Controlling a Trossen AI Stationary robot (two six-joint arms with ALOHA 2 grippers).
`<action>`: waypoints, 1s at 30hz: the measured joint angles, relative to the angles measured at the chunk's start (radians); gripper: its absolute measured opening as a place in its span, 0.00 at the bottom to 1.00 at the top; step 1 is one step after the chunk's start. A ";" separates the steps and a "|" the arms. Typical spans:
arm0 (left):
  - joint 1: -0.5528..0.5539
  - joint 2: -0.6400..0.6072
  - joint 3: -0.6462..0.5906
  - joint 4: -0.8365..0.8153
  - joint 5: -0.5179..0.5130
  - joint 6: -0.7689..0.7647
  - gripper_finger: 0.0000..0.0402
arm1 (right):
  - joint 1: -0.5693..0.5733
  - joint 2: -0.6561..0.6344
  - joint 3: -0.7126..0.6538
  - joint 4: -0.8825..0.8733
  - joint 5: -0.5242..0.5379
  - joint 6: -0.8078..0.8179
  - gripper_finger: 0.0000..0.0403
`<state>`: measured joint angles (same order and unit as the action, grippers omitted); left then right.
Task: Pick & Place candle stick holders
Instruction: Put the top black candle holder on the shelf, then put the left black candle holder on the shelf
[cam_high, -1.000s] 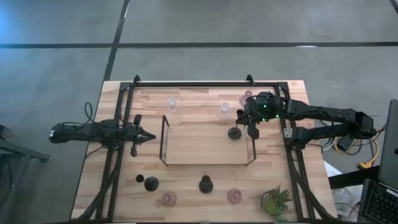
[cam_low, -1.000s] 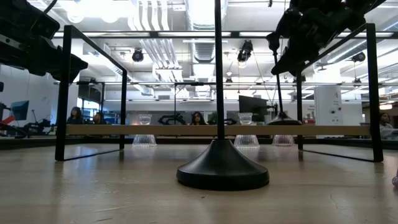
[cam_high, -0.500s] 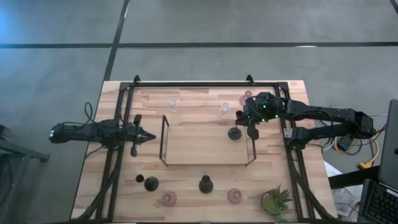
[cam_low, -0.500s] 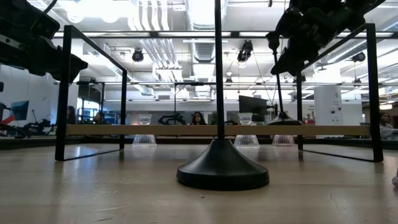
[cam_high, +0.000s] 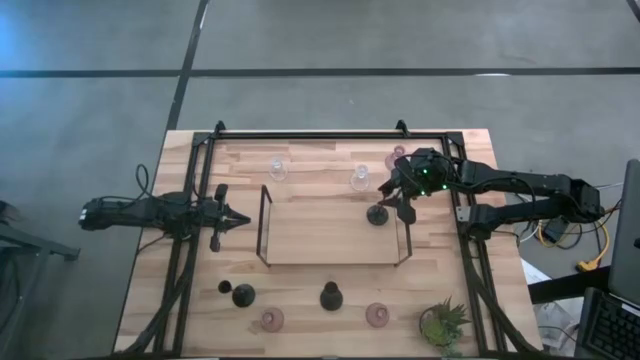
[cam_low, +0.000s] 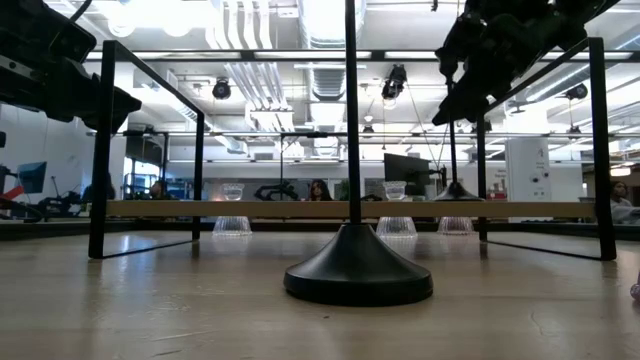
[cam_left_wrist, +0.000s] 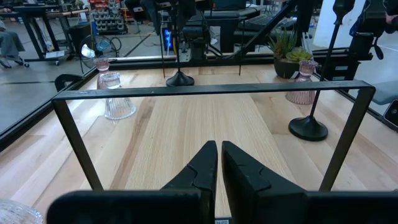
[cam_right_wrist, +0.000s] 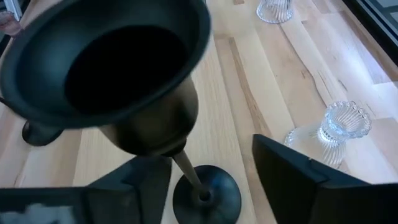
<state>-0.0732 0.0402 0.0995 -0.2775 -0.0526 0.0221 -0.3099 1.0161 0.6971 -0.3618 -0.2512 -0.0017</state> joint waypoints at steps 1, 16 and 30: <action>0.000 0.000 0.000 0.000 0.000 0.000 0.07 | 0.000 0.000 0.000 0.000 0.000 0.000 0.57; 0.000 0.000 0.000 0.000 0.000 0.000 0.07 | 0.000 -0.016 0.222 -0.454 0.126 -0.008 0.59; 0.000 0.000 0.000 0.000 0.000 0.000 0.07 | 0.000 -0.030 0.383 -0.897 0.181 0.052 0.53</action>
<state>-0.0733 0.0400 0.0996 -0.2775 -0.0526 0.0219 -0.3103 0.9862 1.0800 -1.2587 -0.0698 0.0503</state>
